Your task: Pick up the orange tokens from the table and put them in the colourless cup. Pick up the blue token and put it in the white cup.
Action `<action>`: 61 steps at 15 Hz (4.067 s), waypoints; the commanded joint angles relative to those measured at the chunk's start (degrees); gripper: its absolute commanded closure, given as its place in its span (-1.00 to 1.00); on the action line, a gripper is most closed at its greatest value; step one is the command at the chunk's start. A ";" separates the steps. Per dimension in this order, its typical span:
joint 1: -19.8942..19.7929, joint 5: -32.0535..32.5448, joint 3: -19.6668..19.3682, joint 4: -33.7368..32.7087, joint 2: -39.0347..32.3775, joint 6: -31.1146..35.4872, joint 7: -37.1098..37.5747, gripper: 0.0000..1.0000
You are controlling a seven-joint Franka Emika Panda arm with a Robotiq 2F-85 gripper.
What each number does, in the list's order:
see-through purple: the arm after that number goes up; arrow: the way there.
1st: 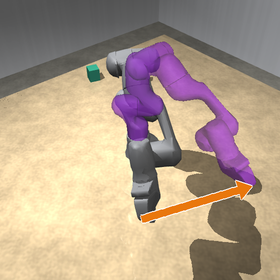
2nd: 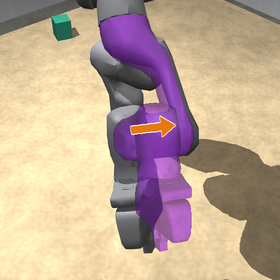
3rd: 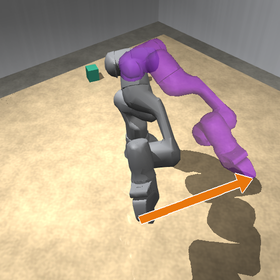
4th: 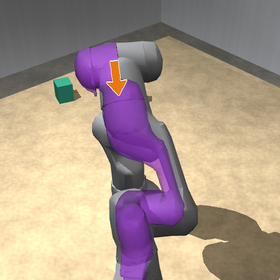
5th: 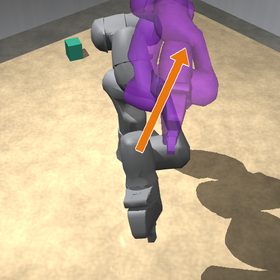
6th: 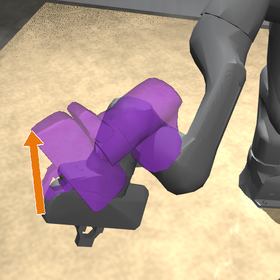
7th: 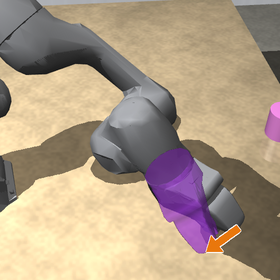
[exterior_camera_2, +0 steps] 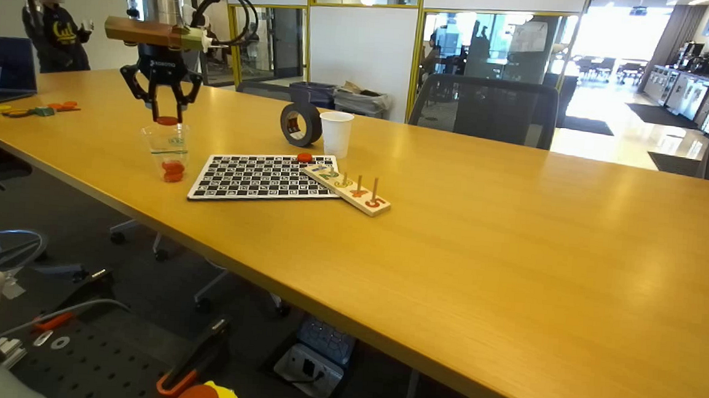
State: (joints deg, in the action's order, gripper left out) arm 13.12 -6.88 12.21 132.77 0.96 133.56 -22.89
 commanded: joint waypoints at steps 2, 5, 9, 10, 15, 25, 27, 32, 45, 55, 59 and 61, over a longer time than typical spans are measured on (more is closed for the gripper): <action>0.06 -3.08 0.35 -1.94 -1.48 -1.44 -5.17 0.56; -0.36 -0.26 0.13 -2.13 -1.71 -1.42 -2.36 -0.49; -1.66 5.19 -1.17 -3.15 -1.40 -0.98 1.80 -0.99; -2.22 7.95 -1.76 -3.93 -1.46 -0.70 4.19 -1.00; -5.30 19.06 -5.02 -10.12 -4.81 -0.20 13.31 -1.00; -7.99 21.89 -10.17 -24.06 -20.18 -0.27 19.82 -1.00; -7.87 21.92 -10.96 -25.29 -22.03 -0.12 21.55 -1.00; -9.66 17.55 -10.66 -25.53 -25.15 2.99 20.92 -1.00; -11.53 10.05 -10.11 -20.21 -25.92 12.74 20.47 -1.00; -12.18 8.48 -9.66 -18.33 -25.83 14.42 19.68 -0.66; -12.87 6.71 -9.27 -18.71 -25.97 14.27 19.09 0.02; -13.16 5.83 -9.11 -18.87 -25.88 14.16 18.81 0.33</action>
State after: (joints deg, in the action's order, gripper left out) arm 1.34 1.14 1.99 113.69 -25.65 146.75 -2.24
